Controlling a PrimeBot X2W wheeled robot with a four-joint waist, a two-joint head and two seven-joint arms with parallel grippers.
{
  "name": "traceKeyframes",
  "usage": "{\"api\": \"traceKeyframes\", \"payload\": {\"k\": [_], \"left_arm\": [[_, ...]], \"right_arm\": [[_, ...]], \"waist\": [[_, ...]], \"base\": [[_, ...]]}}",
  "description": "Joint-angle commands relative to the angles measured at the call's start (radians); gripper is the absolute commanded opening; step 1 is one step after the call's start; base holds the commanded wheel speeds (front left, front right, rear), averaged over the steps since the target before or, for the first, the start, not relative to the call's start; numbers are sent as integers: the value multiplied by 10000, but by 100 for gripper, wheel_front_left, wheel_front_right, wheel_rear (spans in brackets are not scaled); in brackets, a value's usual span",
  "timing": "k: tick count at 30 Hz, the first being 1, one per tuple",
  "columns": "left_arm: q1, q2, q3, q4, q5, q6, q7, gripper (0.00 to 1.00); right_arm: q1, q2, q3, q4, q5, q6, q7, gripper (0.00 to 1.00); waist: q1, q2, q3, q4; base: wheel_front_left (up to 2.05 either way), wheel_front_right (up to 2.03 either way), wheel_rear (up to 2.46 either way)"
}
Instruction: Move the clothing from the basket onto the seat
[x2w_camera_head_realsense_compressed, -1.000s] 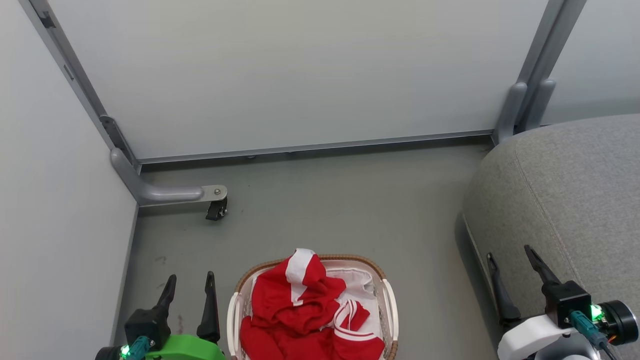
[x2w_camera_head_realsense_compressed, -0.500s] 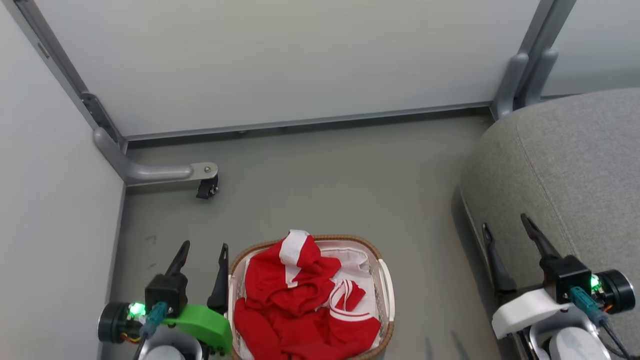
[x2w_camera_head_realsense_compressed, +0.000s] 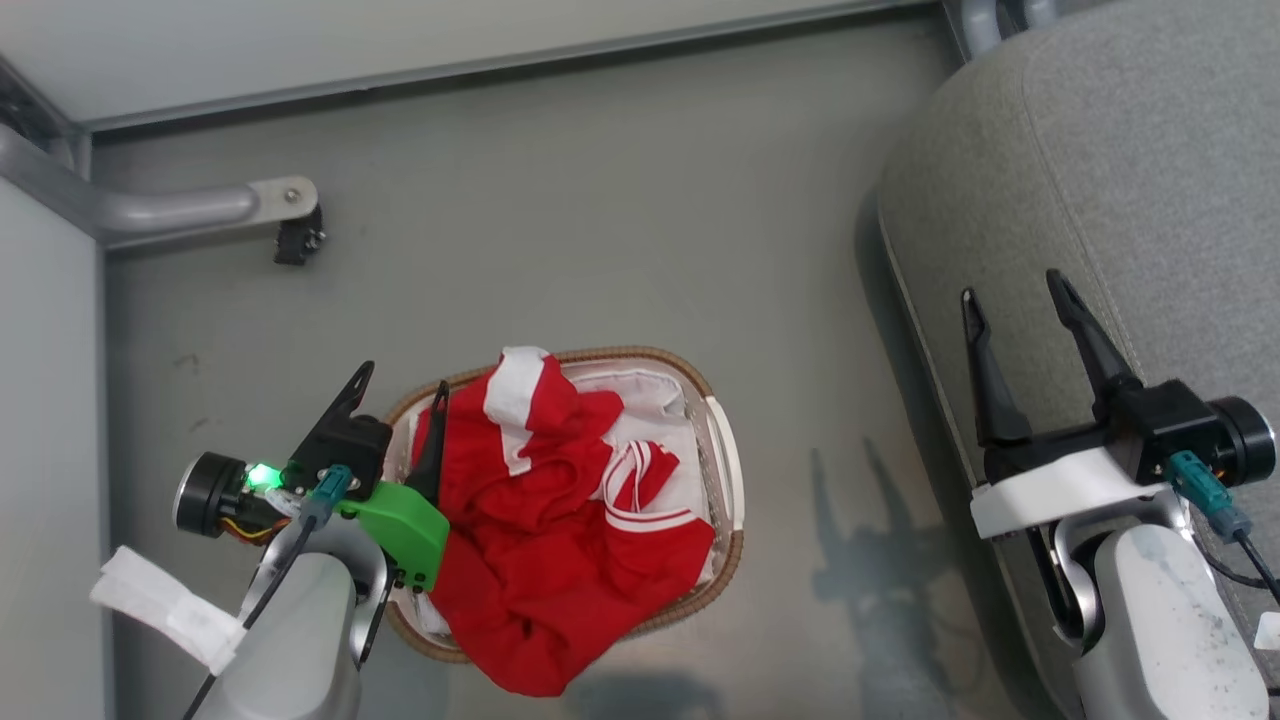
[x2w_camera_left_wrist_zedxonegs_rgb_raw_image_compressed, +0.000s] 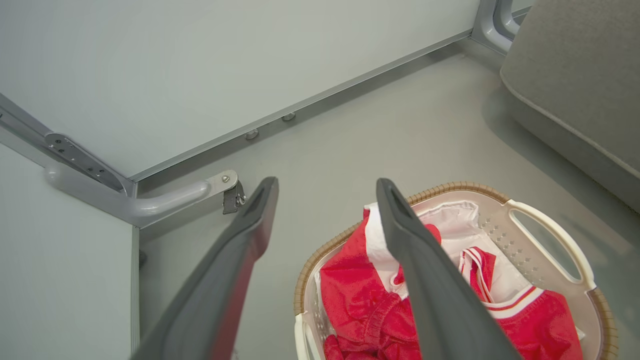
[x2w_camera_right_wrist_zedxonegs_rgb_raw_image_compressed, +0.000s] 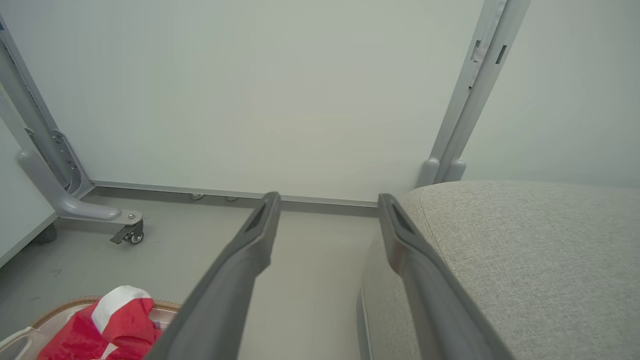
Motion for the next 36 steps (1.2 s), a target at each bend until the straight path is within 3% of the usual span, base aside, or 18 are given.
{"api": "traceKeyframes", "payload": {"k": [1, 10, 20, 36], "left_arm": [[-369, 94, -143, 231, 95, -21, -5, 100], [-1765, 4, -1614, 2753, 40, -88, 27, 100], [-3038, 281, -3284, 4202, -695, -82, 234, 100], [-4078, 729, -3677, 5584, -975, 122, 770, 100]], "right_arm": [[-263, -26, 3, -59, 87, -10, -49, 100], [-1039, -21, 236, -182, 527, -10, -49, 100], [-1605, -23, 412, -351, 921, -10, -49, 100], [-1920, -26, 793, -384, 1269, -8, -49, 100]], "waist": [[-1, 0, 1743, -1068], [-1, 0, 3222, -1688], [-1, 0, 4241, -2065], [-1, 0, 4851, -2206]], "base": [[0, 0, 0], [0, 0, 0], [0, 0, 0], [0, 0, 0]]}}
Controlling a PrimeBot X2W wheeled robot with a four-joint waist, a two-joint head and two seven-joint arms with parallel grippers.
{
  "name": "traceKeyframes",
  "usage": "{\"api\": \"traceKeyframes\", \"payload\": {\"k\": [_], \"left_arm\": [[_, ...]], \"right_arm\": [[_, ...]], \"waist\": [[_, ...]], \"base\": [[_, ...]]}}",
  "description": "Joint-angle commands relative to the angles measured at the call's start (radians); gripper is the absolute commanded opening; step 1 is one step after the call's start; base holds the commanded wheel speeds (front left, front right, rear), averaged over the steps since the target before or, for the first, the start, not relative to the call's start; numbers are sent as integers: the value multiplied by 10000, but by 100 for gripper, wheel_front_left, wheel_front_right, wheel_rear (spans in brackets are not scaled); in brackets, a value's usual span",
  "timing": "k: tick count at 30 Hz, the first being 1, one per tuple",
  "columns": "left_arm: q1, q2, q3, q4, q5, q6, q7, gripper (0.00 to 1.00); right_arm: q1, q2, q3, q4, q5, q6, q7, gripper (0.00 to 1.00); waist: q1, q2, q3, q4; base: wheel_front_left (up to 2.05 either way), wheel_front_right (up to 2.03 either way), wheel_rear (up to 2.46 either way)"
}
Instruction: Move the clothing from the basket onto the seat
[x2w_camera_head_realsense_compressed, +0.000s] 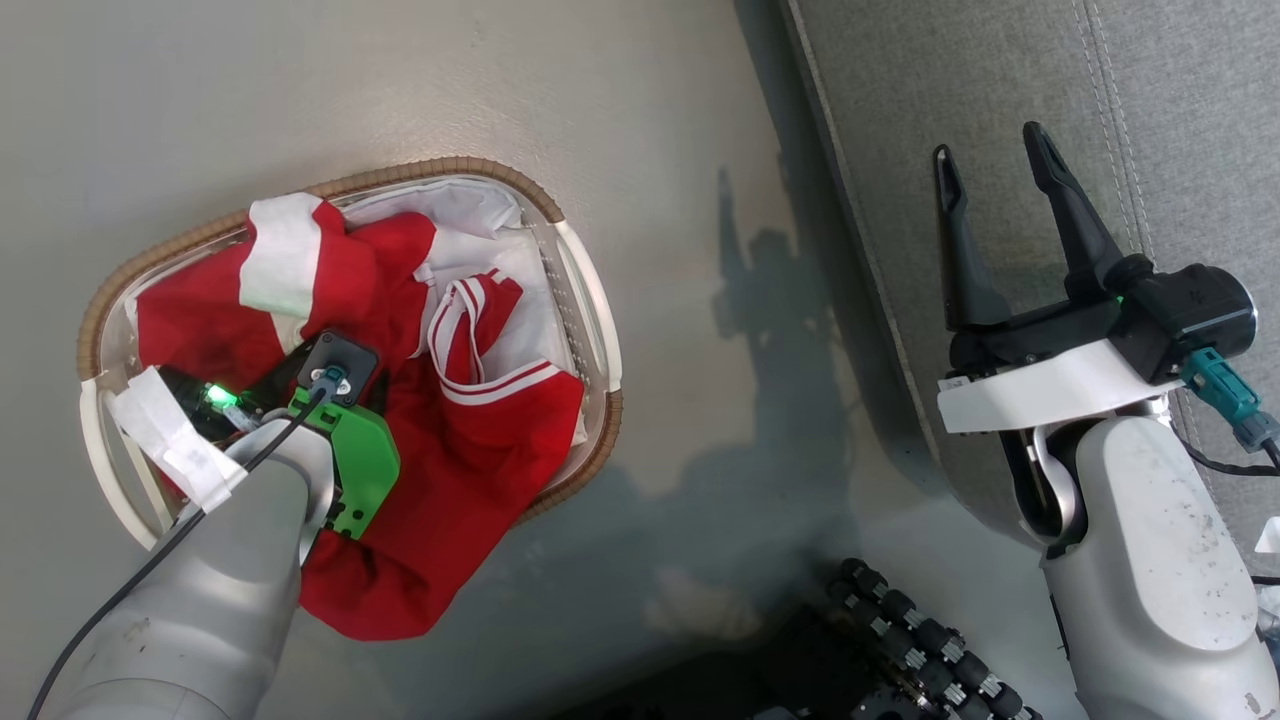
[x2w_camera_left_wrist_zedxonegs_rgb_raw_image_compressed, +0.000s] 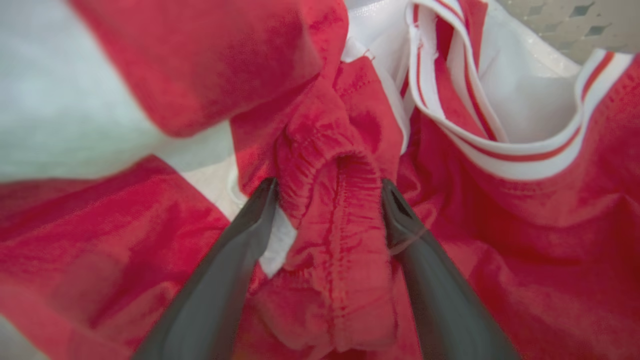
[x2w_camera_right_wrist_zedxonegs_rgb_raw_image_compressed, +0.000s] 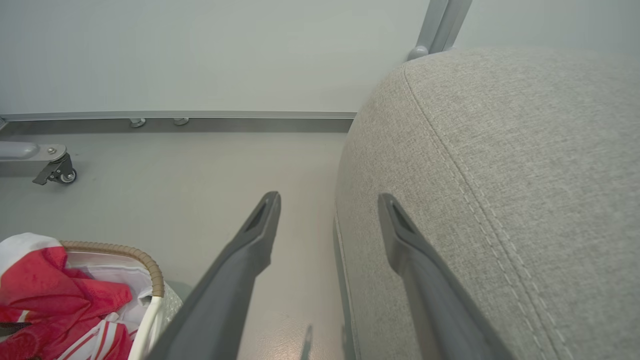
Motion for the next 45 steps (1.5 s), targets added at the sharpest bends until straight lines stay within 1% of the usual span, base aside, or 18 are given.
{"api": "traceKeyframes", "payload": {"k": [1, 5, 6, 7, 8, 10, 13, 21, 24, 27, 34, 38, 42, 45], "left_arm": [[-124, 97, 7, 89, -18, 84, 74, 100], [-93, 117, 12, 225, -129, 155, 214, 100], [-72, 74, 51, 259, -215, 190, 195, 86], [-56, 42, 75, 268, -267, 191, 160, 63], [-27, 2, 94, 283, -316, 201, 112, 43], [46, -81, 87, 296, -393, 205, 16, 19], [215, -202, 83, 320, -496, 180, -128, 0], [705, -625, -31, -40, -663, 40, -646, 0], [933, -782, -81, -454, -783, -31, -718, 0], [1138, -778, -244, -1068, -717, -73, -731, 0], [1803, -397, -672, -2858, -510, -154, -730, 0], [2049, -112, -968, -3691, -461, -159, -732, 0], [2098, 124, -1245, -4404, -608, -159, -732, 0], [1973, 281, -1632, -4945, -773, -162, -733, 0]], "right_arm": [[-53, -22, 39, -13, 47, -10, -49, 100], [-33, -22, 112, 17, 92, -10, -49, 100], [4, -22, 122, 37, 104, -10, -49, 100], [29, -22, 118, 56, 100, -10, -49, 100], [64, -22, 104, 87, 74, -10, -49, 100], [137, -22, 77, 143, 19, -10, -49, 100], [215, -22, 74, 221, -77, -8, -49, 100], [579, -25, -55, 439, -476, -10, -49, 100], [824, -25, -172, 539, -710, -10, -51, 100], [1108, -28, -258, 669, -947, -10, -49, 100], [1928, -31, -475, 926, -1426, -10, -49, 100], [2456, -31, -518, 1066, -1563, -10, -49, 100], [3021, -30, -530, 1188, -1637, -10, -49, 100], [3421, -32, -503, 1275, -1701, -10, -49, 100]], "waist": [[-1, -1, 15, -31], [-1, -1, 4, -86], [-1, -1, -27, -97], [-1, -1, -55, -93], [-1, -1, -105, -79], [-1, -1, -239, -36], [-1, -1, -490, 59], [-1, -1, -1711, 560], [-1, -1, -2360, 864], [-1, -1, -3022, 1154], [-1, -1, -4855, 1798], [-1, -1, -5895, 2050], [-1, -1, -6851, 2250], [-1, -1, -7549, 2361]], "base": [[0, 0, 0], [0, 0, 0], [0, 0, 0], [0, 0, 0], [0, 0, 0], [0, 0, 0], [0, 0, 0], [0, 0, 0], [0, 0, 0], [0, 0, 0], [0, 0, 0], [0, 0, 0], [0, 0, 0], [0, 0, 0]]}}
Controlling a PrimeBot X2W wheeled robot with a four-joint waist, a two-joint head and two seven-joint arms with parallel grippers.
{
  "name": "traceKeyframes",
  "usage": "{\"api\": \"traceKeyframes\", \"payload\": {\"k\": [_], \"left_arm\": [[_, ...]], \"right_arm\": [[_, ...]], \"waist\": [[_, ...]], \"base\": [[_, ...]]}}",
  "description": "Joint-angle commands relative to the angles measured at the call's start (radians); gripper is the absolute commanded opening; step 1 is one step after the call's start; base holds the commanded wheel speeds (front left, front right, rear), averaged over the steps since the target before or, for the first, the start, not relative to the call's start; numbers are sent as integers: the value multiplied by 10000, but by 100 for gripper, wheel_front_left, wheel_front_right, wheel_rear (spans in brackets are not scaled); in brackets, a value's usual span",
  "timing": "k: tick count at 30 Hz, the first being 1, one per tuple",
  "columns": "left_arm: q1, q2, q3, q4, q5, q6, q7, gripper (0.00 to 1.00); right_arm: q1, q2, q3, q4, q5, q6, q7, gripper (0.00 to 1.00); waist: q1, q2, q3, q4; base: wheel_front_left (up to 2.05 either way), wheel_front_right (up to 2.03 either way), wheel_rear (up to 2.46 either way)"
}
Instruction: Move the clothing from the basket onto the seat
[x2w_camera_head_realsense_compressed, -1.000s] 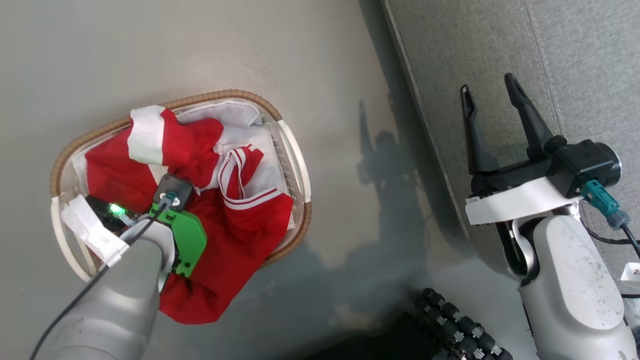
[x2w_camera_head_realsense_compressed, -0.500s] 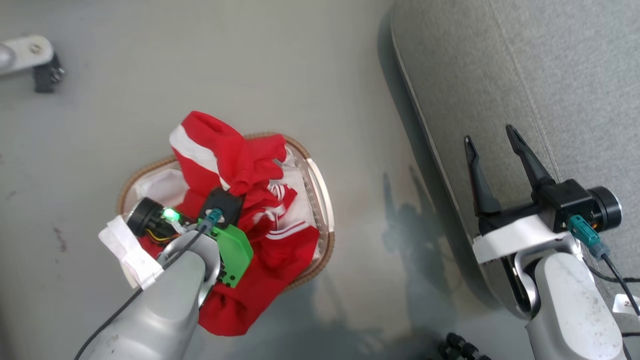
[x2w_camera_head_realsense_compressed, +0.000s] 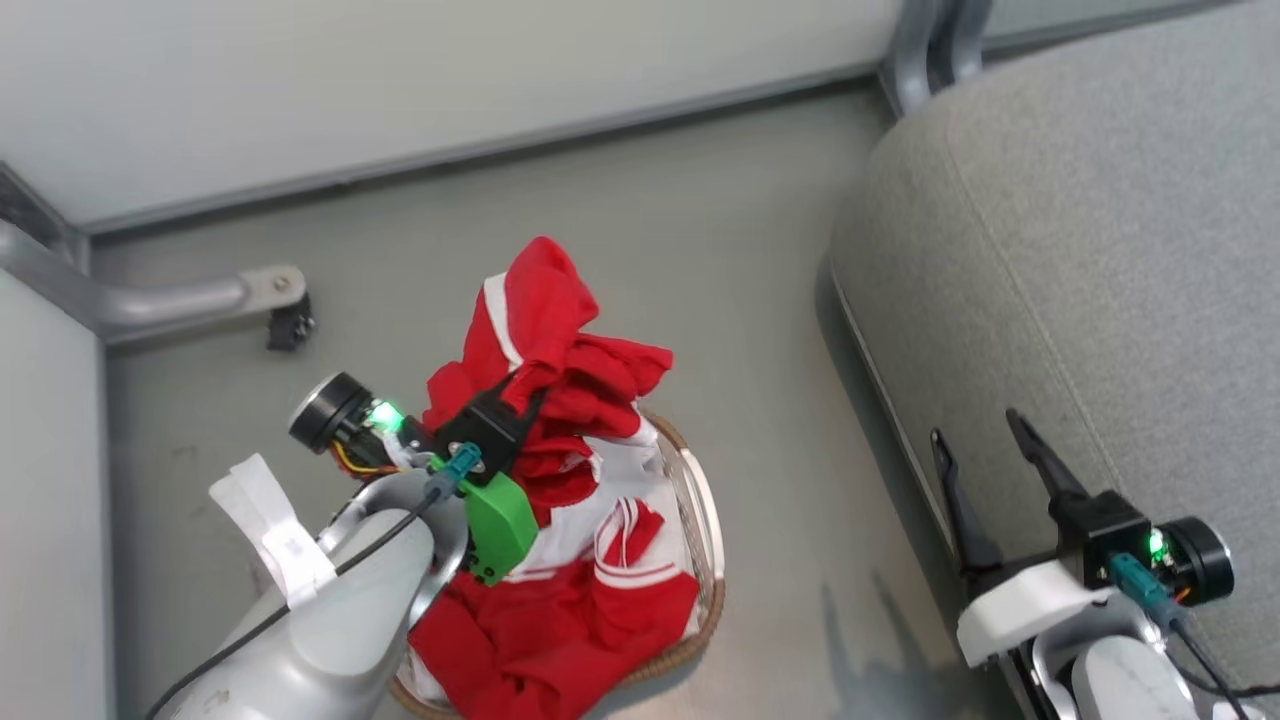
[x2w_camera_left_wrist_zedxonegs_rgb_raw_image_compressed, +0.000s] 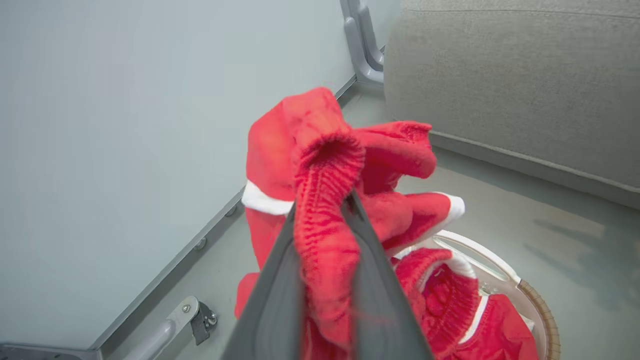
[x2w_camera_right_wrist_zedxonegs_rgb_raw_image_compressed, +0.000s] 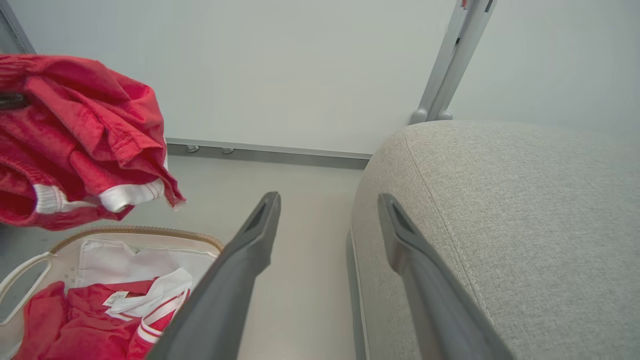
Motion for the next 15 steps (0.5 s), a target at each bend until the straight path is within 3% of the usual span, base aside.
{"api": "traceKeyframes", "payload": {"k": [1, 15], "left_arm": [[-31, 138, -196, -211, -81, -16, -39, 0], [-2646, 1219, -1772, -2561, -1379, -1, 795, 0]], "right_arm": [[322, -43, 18, 61, -56, -10, -49, 100], [286, -40, 646, -33, -227, -10, -49, 100]], "waist": [[1, 0, -1864, 737], [1, 0, -2880, 792]], "base": [[0, 0, 0], [0, 0, 0]]}}
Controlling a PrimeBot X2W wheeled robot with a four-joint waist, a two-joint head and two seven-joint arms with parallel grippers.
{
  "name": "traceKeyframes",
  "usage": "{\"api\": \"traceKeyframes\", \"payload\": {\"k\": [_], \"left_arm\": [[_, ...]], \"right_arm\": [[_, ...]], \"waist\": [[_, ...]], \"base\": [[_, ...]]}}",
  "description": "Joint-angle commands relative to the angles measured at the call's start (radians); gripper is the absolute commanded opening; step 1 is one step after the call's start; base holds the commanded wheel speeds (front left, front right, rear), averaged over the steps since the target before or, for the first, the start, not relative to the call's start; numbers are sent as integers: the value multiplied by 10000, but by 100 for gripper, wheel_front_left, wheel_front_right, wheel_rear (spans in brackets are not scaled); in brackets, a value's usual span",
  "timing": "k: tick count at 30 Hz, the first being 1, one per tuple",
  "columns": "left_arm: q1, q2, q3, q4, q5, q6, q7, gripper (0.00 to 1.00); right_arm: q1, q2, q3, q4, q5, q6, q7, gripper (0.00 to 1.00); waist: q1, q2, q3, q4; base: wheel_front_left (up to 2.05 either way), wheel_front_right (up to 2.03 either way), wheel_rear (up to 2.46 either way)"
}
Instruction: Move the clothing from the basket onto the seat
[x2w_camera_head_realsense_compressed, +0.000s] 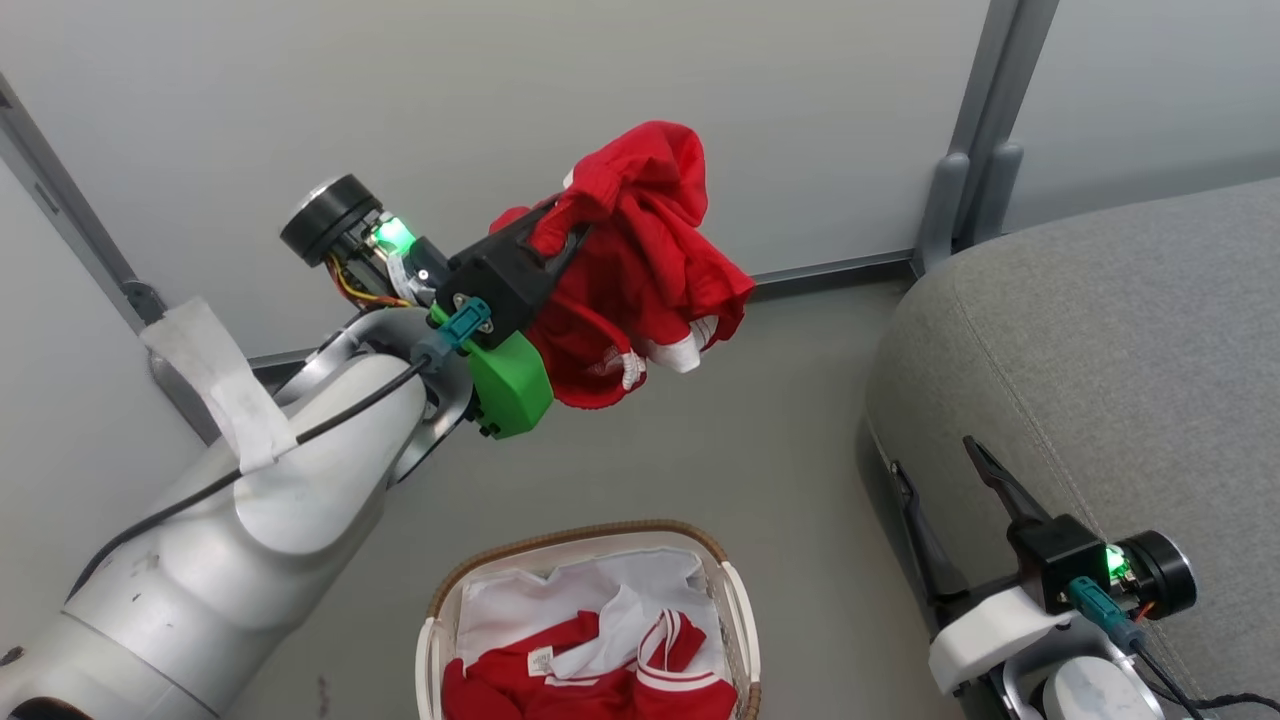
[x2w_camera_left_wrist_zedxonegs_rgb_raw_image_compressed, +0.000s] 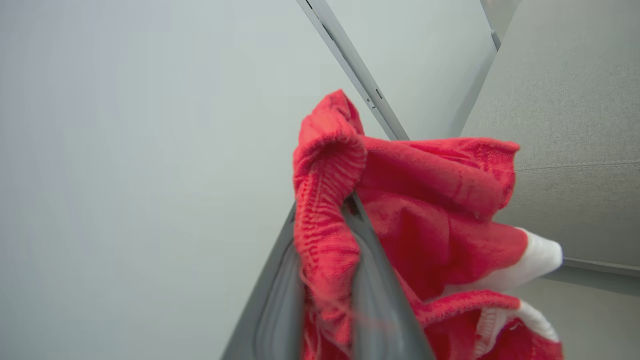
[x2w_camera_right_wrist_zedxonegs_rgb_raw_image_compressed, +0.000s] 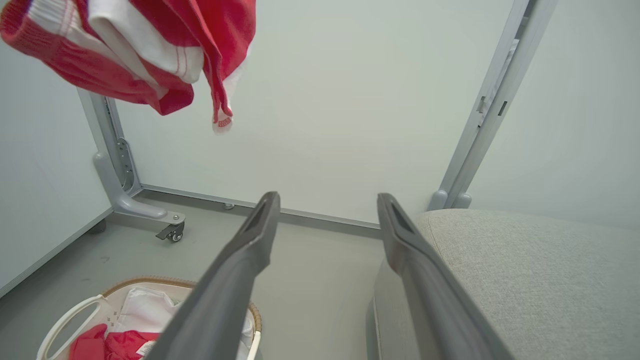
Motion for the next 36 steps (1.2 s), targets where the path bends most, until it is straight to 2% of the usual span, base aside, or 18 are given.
{"api": "traceKeyframes", "payload": {"k": [1, 16, 27, 34, 35, 36], "left_arm": [[-231, 88, -54, -80, -136, 22, 59, 0], [-1202, -362, -1072, -522, -718, 21, 323, 0], [-1164, -574, -1762, -897, -1042, 21, 388, 0], [-885, -618, -1925, -1019, -1252, 21, 320, 0], [-834, -611, -1956, -998, -1289, 21, 317, 0], [-786, -604, -1977, -977, -1319, 21, 286, 0]], "right_arm": [[-198, -38, 78, -35, -83, -10, -49, 100], [-1733, -36, 1516, 494, -455, -10, -49, 100], [-2861, -39, 1983, 1249, -507, -10, -49, 100], [-3425, -38, 2837, 1833, -192, -10, -49, 100], [-3509, -38, 2942, 1920, -117, -10, -51, 96], [-3599, -39, 3008, 1991, -56, -10, -49, 49]], "waist": [[1, 0, -268, 147], [1, 0, -361, 489], [1, 0, -332, 931], [1, 0, -337, 1030], [1, 0, -340, 1035], [1, 0, -345, 1038]], "base": [[0, 0, 0], [0, 0, 0], [0, 0, 0], [0, 0, 0], [0, 0, 0], [0, 0, 0]]}}
